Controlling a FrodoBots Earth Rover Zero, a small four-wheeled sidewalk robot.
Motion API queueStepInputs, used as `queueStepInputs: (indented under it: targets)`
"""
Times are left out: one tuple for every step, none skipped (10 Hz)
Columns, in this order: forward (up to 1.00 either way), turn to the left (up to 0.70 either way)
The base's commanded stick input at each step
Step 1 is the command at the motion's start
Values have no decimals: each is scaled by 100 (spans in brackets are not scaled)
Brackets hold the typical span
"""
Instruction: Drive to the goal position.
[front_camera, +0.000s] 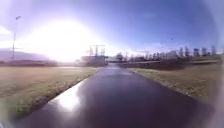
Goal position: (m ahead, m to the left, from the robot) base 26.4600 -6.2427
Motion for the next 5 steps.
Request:
queueStepInputs:
  targets:
    - [100,0]
    - [100,0]
    - [100,0]
    - [100,0]
    - [100,0]
